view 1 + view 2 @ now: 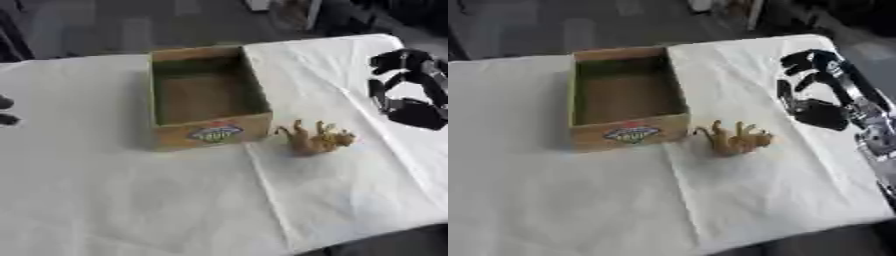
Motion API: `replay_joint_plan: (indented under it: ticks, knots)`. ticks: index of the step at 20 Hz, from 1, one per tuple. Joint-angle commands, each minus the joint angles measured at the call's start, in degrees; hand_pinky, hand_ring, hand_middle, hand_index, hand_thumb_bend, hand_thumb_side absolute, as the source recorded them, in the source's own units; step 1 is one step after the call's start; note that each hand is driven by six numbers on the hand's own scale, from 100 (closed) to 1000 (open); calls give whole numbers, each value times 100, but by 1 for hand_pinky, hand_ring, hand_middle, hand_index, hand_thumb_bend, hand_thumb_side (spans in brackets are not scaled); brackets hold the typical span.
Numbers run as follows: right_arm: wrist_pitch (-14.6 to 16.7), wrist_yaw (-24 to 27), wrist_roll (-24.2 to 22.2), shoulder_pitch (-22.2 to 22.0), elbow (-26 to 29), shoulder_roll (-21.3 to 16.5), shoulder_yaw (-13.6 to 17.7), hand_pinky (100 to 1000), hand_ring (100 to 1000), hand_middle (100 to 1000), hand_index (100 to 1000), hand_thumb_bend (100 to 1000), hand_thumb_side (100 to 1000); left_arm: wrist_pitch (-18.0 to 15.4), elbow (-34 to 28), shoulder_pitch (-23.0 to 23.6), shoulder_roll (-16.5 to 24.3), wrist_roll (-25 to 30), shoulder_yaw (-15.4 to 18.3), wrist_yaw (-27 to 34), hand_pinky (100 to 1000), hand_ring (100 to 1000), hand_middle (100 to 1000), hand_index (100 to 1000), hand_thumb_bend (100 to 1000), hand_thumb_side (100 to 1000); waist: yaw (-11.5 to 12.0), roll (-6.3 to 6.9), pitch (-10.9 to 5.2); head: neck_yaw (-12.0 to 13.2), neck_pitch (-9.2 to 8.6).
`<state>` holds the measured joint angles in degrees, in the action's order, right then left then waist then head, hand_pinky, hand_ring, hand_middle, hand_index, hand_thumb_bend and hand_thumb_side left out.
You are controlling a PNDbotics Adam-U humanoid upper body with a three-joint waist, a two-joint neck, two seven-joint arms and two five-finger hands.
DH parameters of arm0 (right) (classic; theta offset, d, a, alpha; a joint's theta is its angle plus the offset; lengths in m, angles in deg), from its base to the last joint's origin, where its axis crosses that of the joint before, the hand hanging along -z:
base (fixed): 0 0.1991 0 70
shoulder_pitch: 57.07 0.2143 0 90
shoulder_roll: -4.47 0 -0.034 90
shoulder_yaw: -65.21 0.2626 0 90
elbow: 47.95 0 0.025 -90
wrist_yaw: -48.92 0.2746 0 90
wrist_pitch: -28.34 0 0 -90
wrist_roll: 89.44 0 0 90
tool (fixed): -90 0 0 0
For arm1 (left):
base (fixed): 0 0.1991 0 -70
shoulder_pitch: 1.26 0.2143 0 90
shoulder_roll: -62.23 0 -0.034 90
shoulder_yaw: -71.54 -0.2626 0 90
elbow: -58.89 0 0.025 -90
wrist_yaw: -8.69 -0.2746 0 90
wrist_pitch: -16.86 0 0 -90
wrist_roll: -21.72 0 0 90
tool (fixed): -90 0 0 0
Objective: Pick up objects on the table and place them in the box.
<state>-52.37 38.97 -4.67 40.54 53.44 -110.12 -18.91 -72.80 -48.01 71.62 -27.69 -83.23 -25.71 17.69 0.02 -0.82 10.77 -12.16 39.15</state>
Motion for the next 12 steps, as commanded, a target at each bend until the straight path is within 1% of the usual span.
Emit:
replay_joint_plan:
  ticks: [1,3,4,5,6,8,12]
  knots:
    - [71,-185,-151,124,94,-470,-101,578,760,743,816,180,236,9,-58,-28,70,-3,45,-38,528,605,518,594,268,487,6,-6,-96,3,-34]
    - [106,-274,-268,208,61,-599,-212,605,787,774,834,265,267,14,-56,-27,71,4,39,-38,528,605,518,595,272,486,12,-9,-102,-6,-22]
    - [124,-319,-340,241,40,-648,-260,611,793,779,838,283,275,14,-56,-26,70,11,35,-40,528,605,518,595,273,486,20,-12,-104,-9,-25]
    - [139,-367,-403,273,22,-692,-300,622,804,792,842,334,279,14,-55,-21,69,13,35,-42,528,605,518,595,273,486,28,-15,-105,-10,-32]
    - [158,-439,-458,311,0,-745,-342,631,811,802,847,362,269,14,-51,-16,67,12,35,-42,528,605,518,594,274,486,37,-18,-105,-10,-35]
    - [197,-618,-542,382,-64,-829,-423,641,818,810,857,395,256,15,-43,-7,65,13,28,-39,528,606,518,595,274,487,48,-22,-104,-13,-20]
    - [264,-811,-686,526,-280,-957,-585,661,832,826,875,456,273,13,-40,-6,62,20,19,-38,528,606,518,595,275,487,67,-33,-95,-24,-13]
